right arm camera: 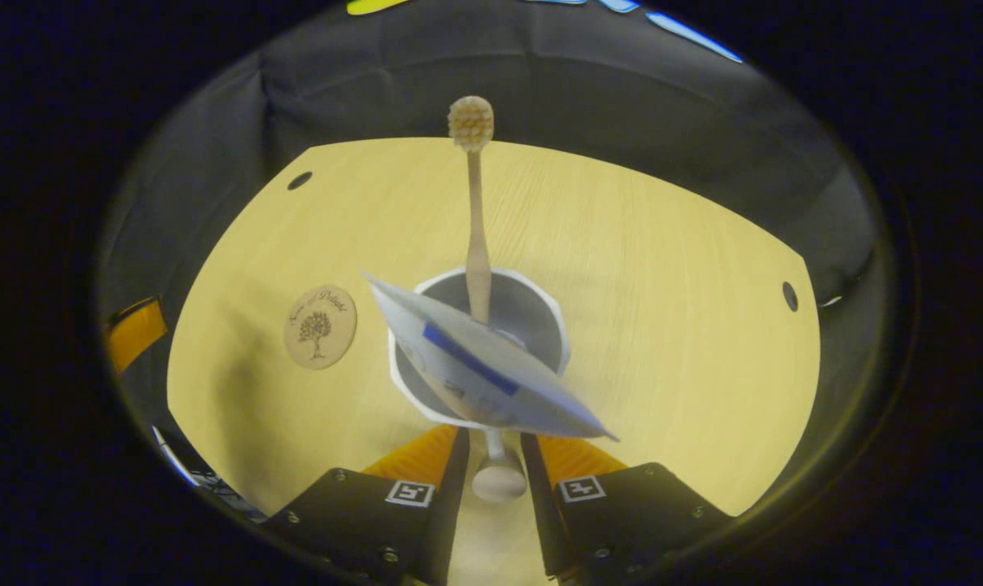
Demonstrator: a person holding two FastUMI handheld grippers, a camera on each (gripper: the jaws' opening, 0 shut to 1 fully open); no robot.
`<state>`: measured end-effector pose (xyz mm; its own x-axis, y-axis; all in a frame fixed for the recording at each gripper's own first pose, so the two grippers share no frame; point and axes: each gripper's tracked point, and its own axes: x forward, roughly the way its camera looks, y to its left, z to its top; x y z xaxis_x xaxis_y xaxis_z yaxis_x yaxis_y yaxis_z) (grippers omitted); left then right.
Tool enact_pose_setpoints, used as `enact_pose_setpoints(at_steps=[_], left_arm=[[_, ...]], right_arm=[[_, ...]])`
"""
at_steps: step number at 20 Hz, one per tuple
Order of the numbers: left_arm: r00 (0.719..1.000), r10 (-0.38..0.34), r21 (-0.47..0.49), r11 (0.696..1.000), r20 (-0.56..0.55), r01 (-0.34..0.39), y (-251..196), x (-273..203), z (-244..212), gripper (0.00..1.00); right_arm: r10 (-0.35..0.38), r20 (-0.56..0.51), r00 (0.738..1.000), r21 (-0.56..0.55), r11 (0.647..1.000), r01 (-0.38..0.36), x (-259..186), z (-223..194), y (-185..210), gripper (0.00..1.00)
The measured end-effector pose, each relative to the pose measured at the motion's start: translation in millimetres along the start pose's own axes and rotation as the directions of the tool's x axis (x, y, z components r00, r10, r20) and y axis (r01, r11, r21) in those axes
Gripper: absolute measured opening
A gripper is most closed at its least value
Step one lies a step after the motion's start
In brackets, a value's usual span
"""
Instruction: Put the toothbrush and toothpaste on the desktop into the cup, then pick up the cup and place it on the coaster on the desktop.
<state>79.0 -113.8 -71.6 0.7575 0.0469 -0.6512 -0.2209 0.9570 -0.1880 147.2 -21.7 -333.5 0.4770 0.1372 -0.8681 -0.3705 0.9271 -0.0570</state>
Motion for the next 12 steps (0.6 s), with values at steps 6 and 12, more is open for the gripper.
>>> enact_pose_setpoints(at_steps=[6,12], left_arm=[[1.000,-0.008,0.020,1.000,-0.019,0.008,-5.7,4.1,0.3,0.56],[0.999,-0.008,0.008,1.000,-0.032,0.009,-4.5,6.3,-3.0,0.56]], right_arm=[[-0.002,0.021,1.000,0.042,0.999,0.001,11.0,0.8,-0.9,0.41],[-0.011,0.023,1.000,0.051,0.999,0.010,10.2,-0.7,-0.5,0.25]])
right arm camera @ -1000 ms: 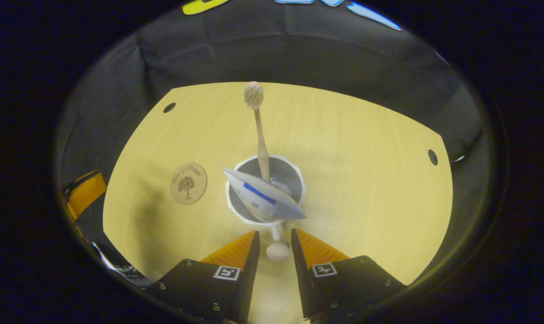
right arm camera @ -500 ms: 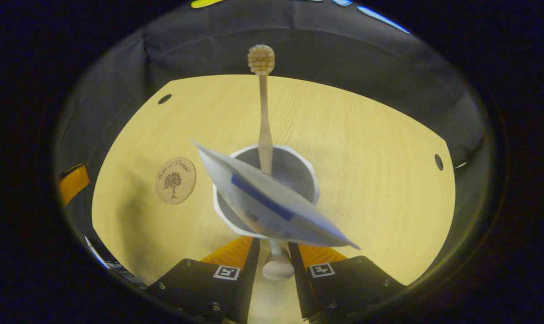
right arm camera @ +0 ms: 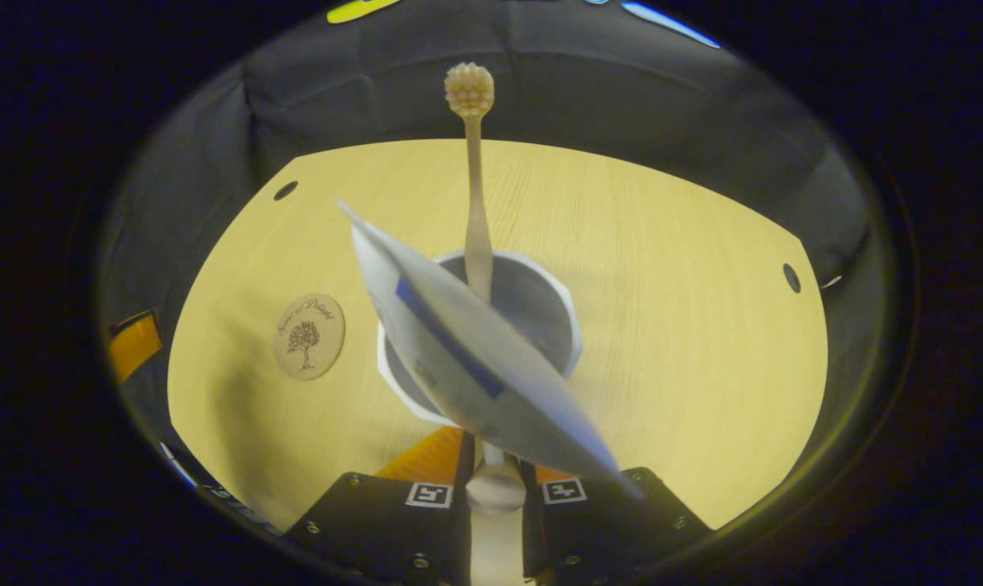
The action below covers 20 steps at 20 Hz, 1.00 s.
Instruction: Put the toothbrush and toothpaste on the desktop into the cup, then pick up the cup and place it on the coaster on the desktop.
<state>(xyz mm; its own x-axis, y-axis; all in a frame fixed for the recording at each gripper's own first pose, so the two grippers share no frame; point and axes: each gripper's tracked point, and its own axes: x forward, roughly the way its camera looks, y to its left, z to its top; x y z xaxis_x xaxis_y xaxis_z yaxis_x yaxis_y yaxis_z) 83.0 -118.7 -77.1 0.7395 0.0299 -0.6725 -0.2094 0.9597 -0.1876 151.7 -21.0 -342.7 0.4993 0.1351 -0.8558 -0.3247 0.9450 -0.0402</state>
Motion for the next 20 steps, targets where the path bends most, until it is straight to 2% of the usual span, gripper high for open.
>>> enact_pose_setpoints(at_steps=[2,3,5,6,9,10,11,12,13,20], left_arm=[[1.000,0.003,0.001,1.000,0.003,-0.003,0.8,0.0,-0.1,0.56],[1.000,0.005,0.001,1.000,0.004,-0.005,1.8,0.2,0.4,0.61],[1.000,0.007,-0.004,1.000,0.006,-0.007,2.4,-0.2,0.0,0.60],[1.000,0.008,-0.009,1.000,0.006,-0.008,3.2,0.1,-1.1,0.56],[1.000,0.013,-0.022,1.000,0.009,-0.013,8.9,-3.2,-1.5,0.56],[1.000,0.014,-0.025,1.000,0.010,-0.014,10.9,-5.0,-1.9,0.61],[1.000,0.015,-0.029,0.999,0.009,-0.015,13.7,-6.9,-2.5,0.56],[1.000,0.018,-0.032,0.999,0.008,-0.018,16.4,-8.9,-1.7,0.61],[1.000,0.021,-0.034,0.999,0.009,-0.021,18.1,-10.6,-1.3,0.56],[0.998,0.054,-0.072,0.996,0.017,-0.053,45.5,-28.9,-6.4,0.56]], right_arm=[[0.000,0.004,1.000,0.007,1.000,0.000,-0.2,1.2,1.2,0.25],[0.004,0.005,1.000,0.014,1.000,-0.004,-0.6,1.5,1.8,0.25],[0.011,0.009,1.000,0.026,1.000,-0.012,-1.1,1.5,3.9,0.24],[0.012,0.010,1.000,0.029,1.000,-0.012,-2.1,2.8,4.5,0.24],[0.023,0.019,1.000,0.037,0.999,-0.023,-6.0,5.1,12.0,0.24],[0.027,0.020,0.999,0.041,0.999,-0.028,-7.7,6.3,14.6,0.24],[0.032,0.021,0.999,0.044,0.998,-0.033,-6.4,5.5,14.1,0.24],[0.033,0.019,0.999,0.045,0.998,-0.034,-5.4,4.6,14.2,0.24],[0.030,0.023,0.999,0.044,0.999,-0.031,-6.1,5.1,14.7,0.24],[0.068,0.065,0.996,0.015,0.997,-0.069,-6.4,15.3,20.5,0.24]])
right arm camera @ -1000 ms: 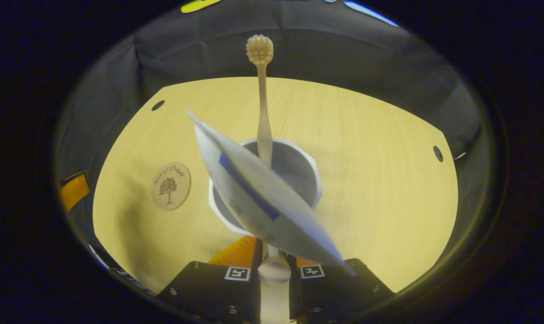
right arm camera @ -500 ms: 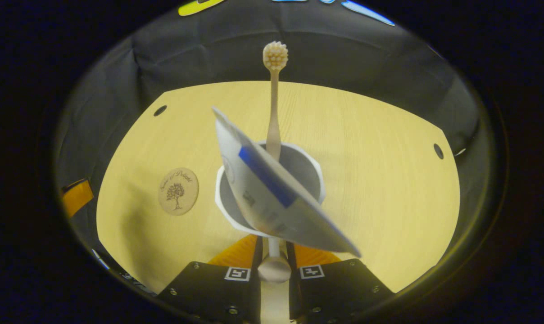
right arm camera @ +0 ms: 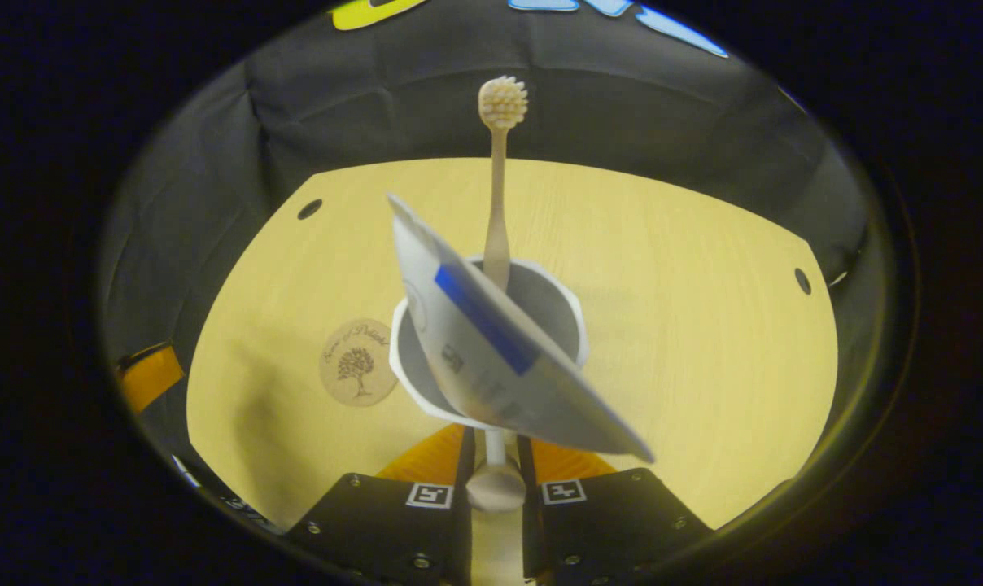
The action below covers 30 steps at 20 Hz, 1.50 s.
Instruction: Put the toothbrush and toothpaste on the desktop into the cup, then pick up the cup and place it on the coaster on the desktop.
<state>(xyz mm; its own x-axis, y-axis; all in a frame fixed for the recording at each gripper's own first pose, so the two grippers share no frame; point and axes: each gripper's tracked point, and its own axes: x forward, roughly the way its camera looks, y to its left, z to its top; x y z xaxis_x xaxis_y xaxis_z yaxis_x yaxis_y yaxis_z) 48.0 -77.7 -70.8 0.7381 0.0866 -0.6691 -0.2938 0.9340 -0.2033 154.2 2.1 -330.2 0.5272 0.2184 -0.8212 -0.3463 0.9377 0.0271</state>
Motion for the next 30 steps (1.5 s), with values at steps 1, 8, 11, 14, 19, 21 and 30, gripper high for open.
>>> enact_pose_setpoints(at_steps=[1,8,11,14,19,21,30], left_arm=[[1.000,0.007,-0.007,1.000,0.001,-0.006,4.7,-3.1,-1.1,0.51],[0.998,0.066,-0.041,0.997,0.018,-0.065,47.0,-25.2,-3.1,0.56],[0.996,0.087,-0.066,0.994,0.017,-0.086,62.1,-33.2,-5.0,0.51],[0.994,0.105,-0.093,0.990,0.015,-0.103,74.2,-41.8,-9.8,0.56],[0.992,0.122,-0.122,0.985,0.013,-0.119,72.8,-50.6,-8.6,0.56],[0.992,0.125,-0.126,0.984,0.013,-0.122,70.6,-52.8,-6.5,0.56],[0.994,0.111,-0.116,0.987,0.014,-0.109,56.1,-44.3,-3.1,0.56]], right_arm=[[0.012,0.003,1.000,-0.008,1.000,-0.012,-0.7,2.3,1.5,0.24],[0.083,-0.005,0.997,-0.077,0.994,-0.083,0.9,6.4,3.2,0.24],[0.099,-0.020,0.995,-0.105,0.989,-0.101,0.8,5.1,1.1,0.24],[0.103,-0.033,0.994,-0.129,0.986,-0.107,-0.5,6.2,-2.3,0.24],[0.098,-0.047,0.994,-0.150,0.983,-0.104,0.7,5.1,-3.9,0.24],[0.090,-0.043,0.995,-0.157,0.983,-0.096,-0.2,6.6,-5.7,0.24],[0.102,0.001,0.995,-0.164,0.981,-0.101,-24.3,16.8,-14.7,0.30]])
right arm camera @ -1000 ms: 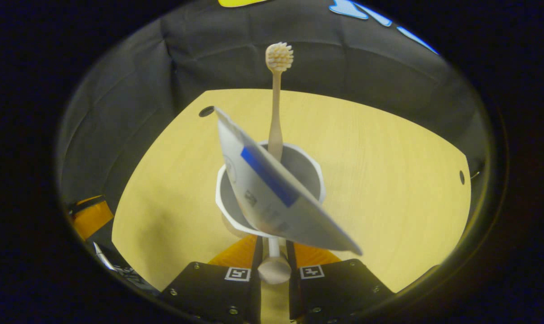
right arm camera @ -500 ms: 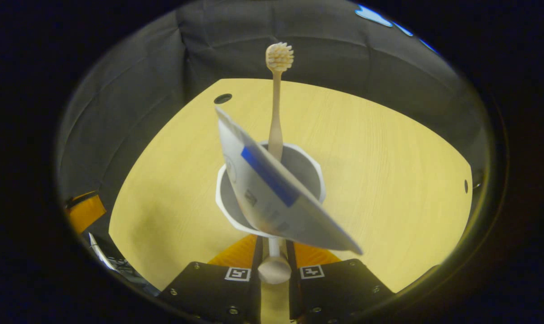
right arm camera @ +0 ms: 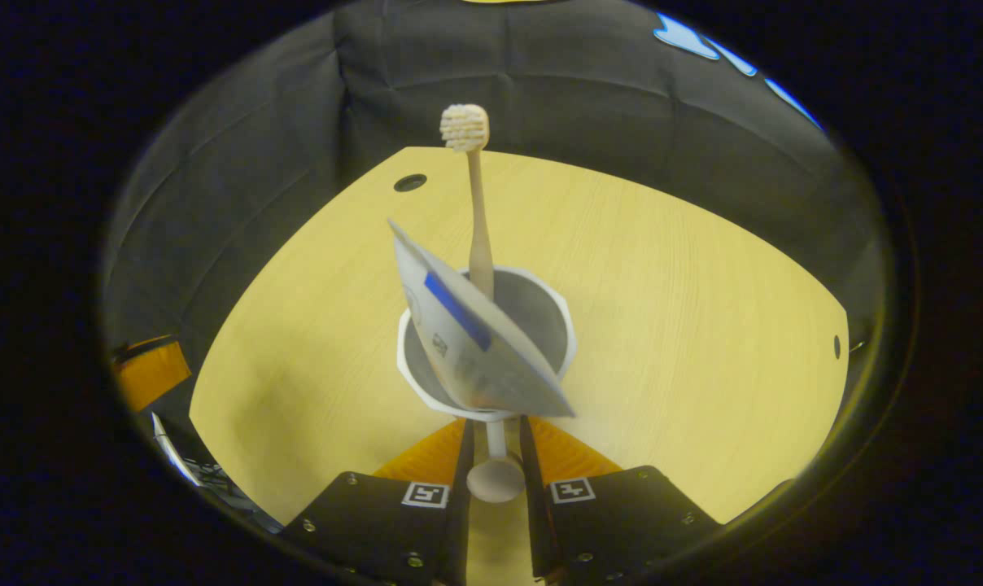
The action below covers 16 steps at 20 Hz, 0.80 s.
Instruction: Put the toothbrush and toothpaste on the desktop into the cup, then pick up the cup and place it on the coaster on the desktop.
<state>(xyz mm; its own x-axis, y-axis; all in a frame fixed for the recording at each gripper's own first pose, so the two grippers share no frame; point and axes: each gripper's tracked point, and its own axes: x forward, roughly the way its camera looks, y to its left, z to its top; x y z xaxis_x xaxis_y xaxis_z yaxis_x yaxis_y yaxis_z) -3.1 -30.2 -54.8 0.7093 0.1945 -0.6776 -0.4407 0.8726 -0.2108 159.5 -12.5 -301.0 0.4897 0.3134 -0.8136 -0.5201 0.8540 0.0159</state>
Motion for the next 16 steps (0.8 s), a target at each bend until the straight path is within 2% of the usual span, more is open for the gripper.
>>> enact_pose_setpoints(at_steps=[4,5,6,8,12,16], left_arm=[[0.999,-0.035,0.029,0.999,0.006,0.035,-25.4,-1.7,5.7,0.56],[0.999,-0.047,0.041,0.998,0.006,0.047,-34.6,-1.3,6.8,0.61],[0.998,-0.061,0.057,0.997,0.009,0.061,-43.9,-1.2,8.0,0.56],[0.995,-0.094,0.093,0.991,0.015,0.092,-65.3,-2.2,12.2,0.56],[0.984,-0.169,0.198,0.968,0.055,0.155,-112.3,-10.2,23.2,0.56],[0.958,-0.262,0.312,0.926,0.120,0.214,-169.3,-35.2,35.7,0.56]], right_arm=[[0.021,0.053,0.998,0.041,0.999,-0.023,-36.8,12.3,-3.1,0.30],[0.023,0.069,0.997,0.051,0.998,-0.026,-49.6,15.3,-4.6,0.30],[0.025,0.086,0.996,0.063,0.998,-0.030,-62.0,17.9,-6.5,0.30],[0.023,0.118,0.993,0.093,0.995,-0.034,-89.2,19.5,-11.7,0.30],[-0.046,0.218,0.975,0.133,0.991,0.017,-141.3,26.3,-37.4,0.30],[-0.135,0.347,0.928,0.206,0.976,0.065,-195.5,37.5,-66.1,0.30]])
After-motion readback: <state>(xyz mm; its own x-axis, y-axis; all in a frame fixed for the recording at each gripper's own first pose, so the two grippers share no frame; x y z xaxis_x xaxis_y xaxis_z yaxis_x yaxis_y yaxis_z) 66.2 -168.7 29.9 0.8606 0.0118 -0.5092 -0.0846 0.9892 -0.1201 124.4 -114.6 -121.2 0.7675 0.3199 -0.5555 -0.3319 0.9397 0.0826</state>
